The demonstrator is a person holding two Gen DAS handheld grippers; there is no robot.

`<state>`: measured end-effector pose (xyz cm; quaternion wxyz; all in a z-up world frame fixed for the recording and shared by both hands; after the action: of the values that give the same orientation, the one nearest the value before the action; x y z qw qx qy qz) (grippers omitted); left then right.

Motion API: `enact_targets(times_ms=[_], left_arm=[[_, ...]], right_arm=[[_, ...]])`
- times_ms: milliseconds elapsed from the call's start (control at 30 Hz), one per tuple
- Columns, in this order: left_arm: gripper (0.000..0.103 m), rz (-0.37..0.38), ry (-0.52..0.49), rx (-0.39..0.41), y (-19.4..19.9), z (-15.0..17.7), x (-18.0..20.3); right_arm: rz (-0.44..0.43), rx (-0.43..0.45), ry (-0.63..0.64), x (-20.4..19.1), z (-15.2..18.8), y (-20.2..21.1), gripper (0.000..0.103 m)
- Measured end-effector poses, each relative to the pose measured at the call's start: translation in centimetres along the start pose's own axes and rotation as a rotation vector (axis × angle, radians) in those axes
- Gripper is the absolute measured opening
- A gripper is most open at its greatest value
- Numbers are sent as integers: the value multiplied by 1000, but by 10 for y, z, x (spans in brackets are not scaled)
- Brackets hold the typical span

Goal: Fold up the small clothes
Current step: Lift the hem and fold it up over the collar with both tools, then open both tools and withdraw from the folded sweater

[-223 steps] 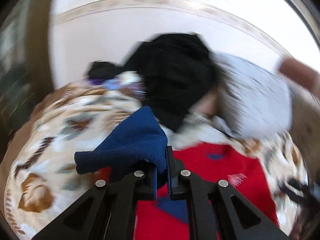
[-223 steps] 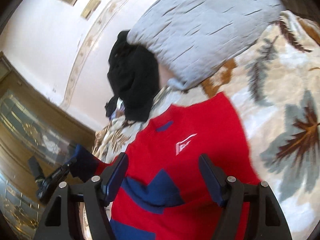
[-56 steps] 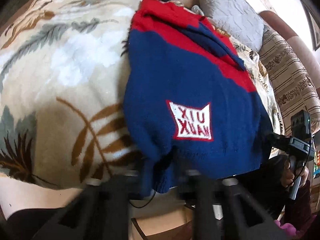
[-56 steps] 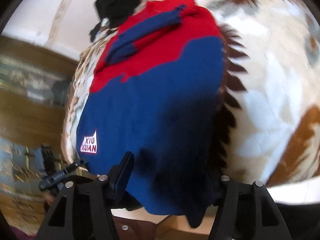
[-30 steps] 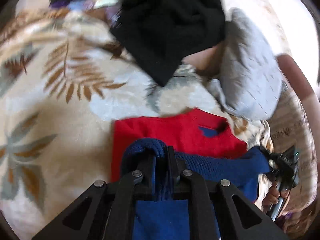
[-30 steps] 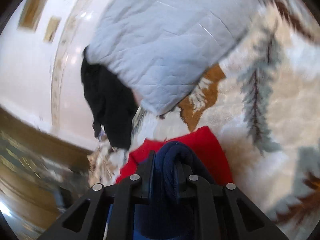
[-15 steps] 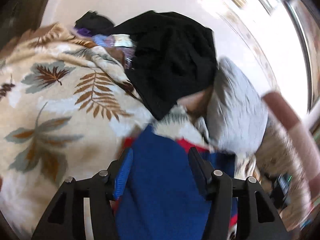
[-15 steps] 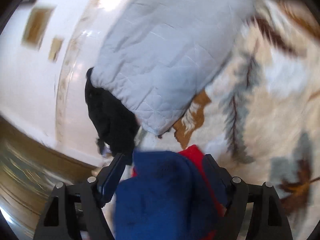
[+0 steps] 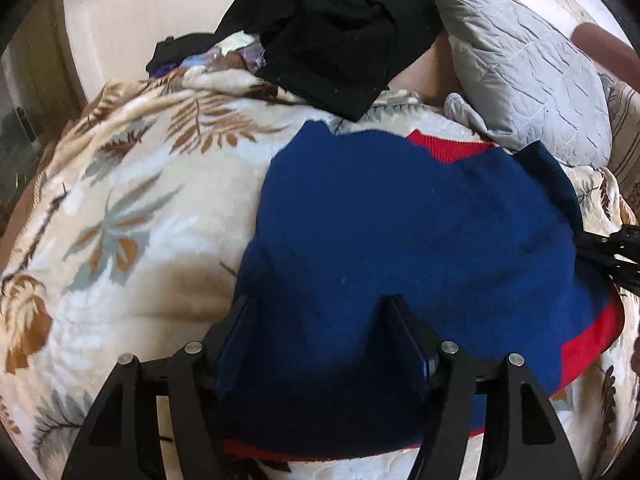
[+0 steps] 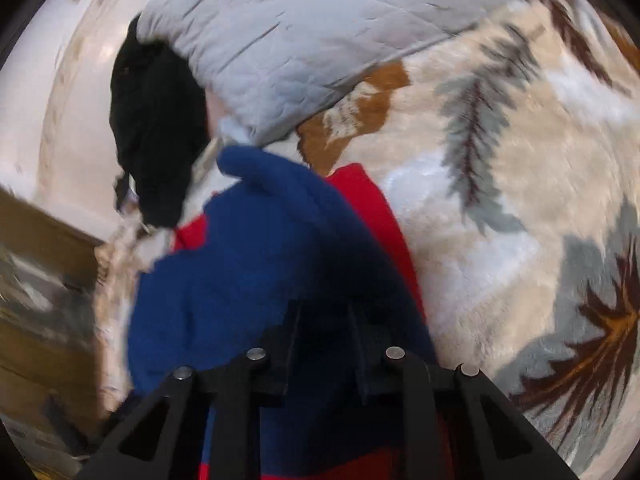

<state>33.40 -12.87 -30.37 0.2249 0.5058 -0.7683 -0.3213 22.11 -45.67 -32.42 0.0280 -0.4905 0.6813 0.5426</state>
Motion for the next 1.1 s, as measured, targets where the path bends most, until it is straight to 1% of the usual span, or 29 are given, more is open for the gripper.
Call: enact_targets(times_ms=[67, 100, 167, 200, 233, 267, 300, 367, 433, 567, 600, 633, 700, 733, 800, 833, 900, 933, 967, 1000, 1033, 1100], left_arm=[[68, -3, 1, 26, 6, -3, 2], [68, -9, 6, 32, 8, -3, 2], [72, -19, -3, 13, 6, -1, 4], [72, -37, -26, -11, 3, 2, 7], [73, -51, -41, -19, 3, 4, 10], [73, -62, -56, -20, 3, 6, 12], [73, -71, -63, -13, 6, 6, 13], [73, -72, -66, -14, 13, 7, 14], [73, -72, -60, -14, 19, 10, 15], [73, -79, -41, -9, 40, 24, 15], [73, -87, -32, 2, 51, 32, 14], [73, -78, -28, 7, 63, 42, 14], [73, -63, -36, 18, 80, 51, 16], [73, -68, -40, 39, 91, 53, 16], [74, -82, -50, 99, 115, 55, 15], [76, -96, -56, 126, 127, 54, 14], [77, -115, -58, 157, 146, 50, 14], [77, -115, -62, 165, 155, 47, 13], [78, -118, -71, 177, 166, 45, 14], [79, -125, -76, 188, 173, 44, 13], [82, -132, -78, 200, 181, 43, 12], [86, -136, -78, 224, 196, 41, 11]], right_arm=[[-8, 39, 37, -11, 4, 14, 30], [-9, 33, 55, -15, 10, 16, 30], [22, -42, 73, -16, 28, 9, 31], [40, -75, 75, -15, 37, 3, 30], [53, -76, 83, -12, 43, 2, 30], [59, -44, 103, -13, 47, 9, 29], [69, -47, 114, -15, 48, 15, 29], [49, -40, 105, -17, 51, 30, 29], [34, -4, 102, -17, 56, 45, 29], [19, 5, 146, -24, 56, 51, 30], [7, 24, 179, -29, 54, 53, 30], [-7, 50, 199, -36, 51, 53, 30], [-47, 111, 219, -46, 45, 59, 30], [-70, 146, 232, -51, 43, 65, 30], [-82, 231, 281, -65, 43, 80, 30], [-99, 263, 302, -70, 44, 87, 30], [-127, 299, 319, -77, 48, 97, 46], [-133, 329, 331, -79, 50, 103, 71], [-134, 371, 339, -80, 52, 107, 80], [-133, 400, 345, -78, 54, 115, 80], [-132, 414, 350, -78, 55, 120, 80], [-148, 412, 328, -76, 54, 124, 80]])
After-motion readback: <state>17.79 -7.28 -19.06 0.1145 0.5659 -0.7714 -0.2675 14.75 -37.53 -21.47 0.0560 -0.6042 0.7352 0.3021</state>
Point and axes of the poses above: each gripper's, at about its wrist camera, not at the fingertips, and y roughly against the way its jaws point, x to its right, z to its underside, the point moved 3 cm from there along -y, roughly the way its jaws point, and after that the axes turned 8 degrees about x, right-handed, at the moved point
